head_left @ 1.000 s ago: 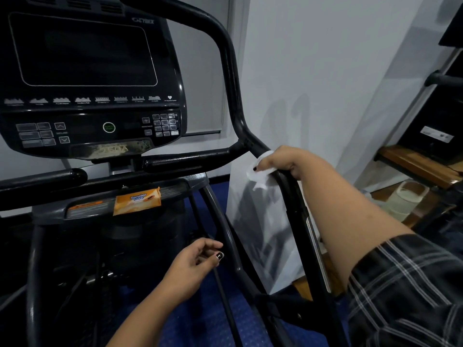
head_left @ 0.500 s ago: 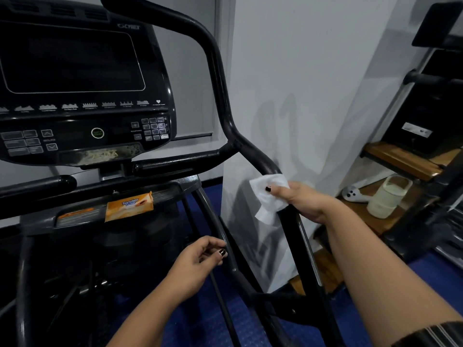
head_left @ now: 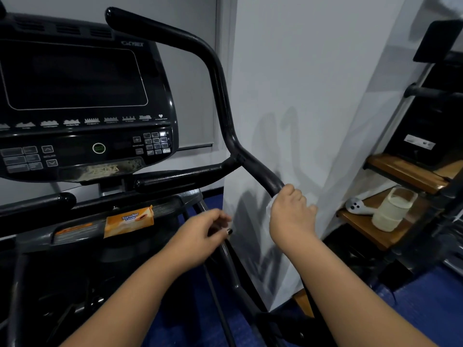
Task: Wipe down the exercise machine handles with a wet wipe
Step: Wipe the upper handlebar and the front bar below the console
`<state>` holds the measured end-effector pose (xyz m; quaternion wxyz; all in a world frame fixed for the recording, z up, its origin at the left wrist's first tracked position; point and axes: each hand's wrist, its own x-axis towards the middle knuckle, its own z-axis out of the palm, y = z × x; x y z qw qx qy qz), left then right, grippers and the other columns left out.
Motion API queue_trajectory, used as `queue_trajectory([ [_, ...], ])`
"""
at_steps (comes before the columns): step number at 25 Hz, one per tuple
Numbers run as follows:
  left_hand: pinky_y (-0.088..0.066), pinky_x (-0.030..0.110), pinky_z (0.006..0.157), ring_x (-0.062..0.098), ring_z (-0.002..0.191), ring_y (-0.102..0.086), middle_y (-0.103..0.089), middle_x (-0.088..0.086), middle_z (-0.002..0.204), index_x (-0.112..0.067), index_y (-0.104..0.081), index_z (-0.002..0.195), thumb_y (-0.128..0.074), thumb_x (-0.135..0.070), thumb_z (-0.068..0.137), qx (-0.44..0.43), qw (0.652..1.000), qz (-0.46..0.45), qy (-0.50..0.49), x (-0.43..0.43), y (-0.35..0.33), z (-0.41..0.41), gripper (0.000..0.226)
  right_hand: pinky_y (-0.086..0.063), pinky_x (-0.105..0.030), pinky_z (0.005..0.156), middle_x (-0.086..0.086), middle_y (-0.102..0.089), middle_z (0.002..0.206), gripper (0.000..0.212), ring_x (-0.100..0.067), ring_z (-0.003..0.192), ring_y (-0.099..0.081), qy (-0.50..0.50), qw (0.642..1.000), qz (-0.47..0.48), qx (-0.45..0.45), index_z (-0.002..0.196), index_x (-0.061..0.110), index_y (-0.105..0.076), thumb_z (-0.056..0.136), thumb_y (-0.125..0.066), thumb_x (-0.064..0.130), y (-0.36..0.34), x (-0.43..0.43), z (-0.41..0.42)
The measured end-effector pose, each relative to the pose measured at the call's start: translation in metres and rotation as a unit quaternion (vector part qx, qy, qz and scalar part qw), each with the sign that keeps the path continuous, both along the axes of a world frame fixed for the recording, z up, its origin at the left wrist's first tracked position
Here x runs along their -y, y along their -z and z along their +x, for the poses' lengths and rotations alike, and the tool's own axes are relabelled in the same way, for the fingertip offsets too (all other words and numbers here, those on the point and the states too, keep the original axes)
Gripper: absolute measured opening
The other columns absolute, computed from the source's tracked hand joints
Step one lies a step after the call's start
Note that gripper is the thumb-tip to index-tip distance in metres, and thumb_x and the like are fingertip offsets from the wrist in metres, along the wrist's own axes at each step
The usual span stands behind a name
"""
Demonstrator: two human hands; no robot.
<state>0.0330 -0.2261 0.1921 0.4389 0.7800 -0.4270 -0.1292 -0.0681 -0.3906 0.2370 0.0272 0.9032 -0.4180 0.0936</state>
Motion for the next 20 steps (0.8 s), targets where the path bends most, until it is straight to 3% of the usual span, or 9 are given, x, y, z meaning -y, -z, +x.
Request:
queue_trajectory([
  [4, -0.038, 0.026, 0.094, 0.009, 0.107, -0.044, -0.055, -0.015, 0.109, -0.029, -0.064, 0.115, -0.065, -0.031, 0.09, 0.201, 0.979, 0.01, -0.046, 0.011, -0.05, 0.043, 0.025, -0.046, -0.034, 0.084, -0.011, -0.059, 0.116, 0.03, -0.026, 0.103, -0.062, -0.021, 0.999, -0.029, 0.017, 0.119, 0.006, -0.043, 0.091, -0.054, 0.008, -0.023, 0.009, 0.04],
  [7, -0.036, 0.034, 0.103, 0.015, 0.121, -0.034, -0.05, -0.009, 0.12, -0.028, -0.061, 0.118, -0.064, -0.032, 0.09, 0.284, 0.955, 0.04, -0.079, 0.015, -0.077, 0.081, 0.029, -0.049, -0.036, 0.086, -0.01, -0.058, 0.115, 0.041, -0.027, 0.102, -0.063, -0.018, 0.999, -0.017, -0.03, 0.122, 0.005, -0.042, 0.086, -0.062, 0.011, -0.033, 0.01, 0.064],
  [11, -0.037, 0.043, 0.108, 0.022, 0.133, -0.032, -0.048, -0.002, 0.133, -0.024, -0.057, 0.126, -0.062, -0.035, 0.089, 0.445, 0.882, 0.127, -0.09, 0.017, -0.103, 0.15, 0.039, -0.052, -0.04, 0.091, -0.012, -0.06, 0.116, 0.052, -0.028, 0.103, -0.064, -0.019, 0.998, 0.009, -0.067, 0.127, 0.004, -0.04, 0.082, -0.064, 0.009, -0.042, 0.016, 0.095],
  [14, -0.027, 0.048, 0.116, 0.026, 0.142, -0.028, -0.044, 0.003, 0.145, -0.023, -0.051, 0.135, -0.063, -0.039, 0.087, 0.494, 0.847, 0.159, -0.117, 0.016, -0.119, 0.206, 0.052, -0.052, -0.037, 0.084, -0.013, -0.062, 0.113, 0.044, -0.029, 0.1, -0.063, -0.032, 0.995, 0.083, -0.053, 0.126, 0.003, -0.041, 0.086, -0.059, 0.007, -0.045, 0.028, 0.118],
  [16, -0.015, 0.053, 0.121, 0.024, 0.149, -0.017, -0.033, 0.001, 0.155, -0.025, -0.042, 0.144, -0.06, -0.048, 0.088, 0.484, 0.843, 0.195, -0.133, 0.01, -0.123, 0.236, 0.064, -0.048, -0.035, 0.077, -0.015, -0.062, 0.116, 0.034, -0.031, 0.099, -0.061, -0.065, 0.989, 0.121, -0.059, 0.124, 0.003, -0.046, 0.092, -0.054, 0.011, -0.057, 0.034, 0.128],
  [18, -0.003, 0.053, 0.122, 0.019, 0.152, -0.007, -0.023, -0.005, 0.161, -0.031, -0.035, 0.148, -0.053, -0.061, 0.087, 0.49, 0.835, 0.206, -0.141, 0.003, -0.117, 0.257, 0.07, -0.046, -0.035, 0.084, -0.015, -0.061, 0.124, 0.032, -0.032, 0.111, -0.059, -0.115, 0.974, 0.155, -0.121, 0.124, 0.004, -0.054, 0.099, -0.048, 0.023, -0.071, 0.04, 0.139],
  [20, 0.0, 0.054, 0.121, 0.017, 0.152, -0.003, -0.02, -0.008, 0.162, -0.037, -0.033, 0.148, -0.042, -0.074, 0.083, 0.552, 0.793, 0.208, -0.155, 0.0, -0.104, 0.264, 0.075, -0.041, -0.035, 0.1, -0.013, -0.056, 0.134, 0.042, -0.03, 0.124, -0.053, -0.132, 0.952, 0.211, -0.18, 0.134, 0.008, -0.052, 0.105, -0.038, 0.034, -0.085, 0.042, 0.147],
])
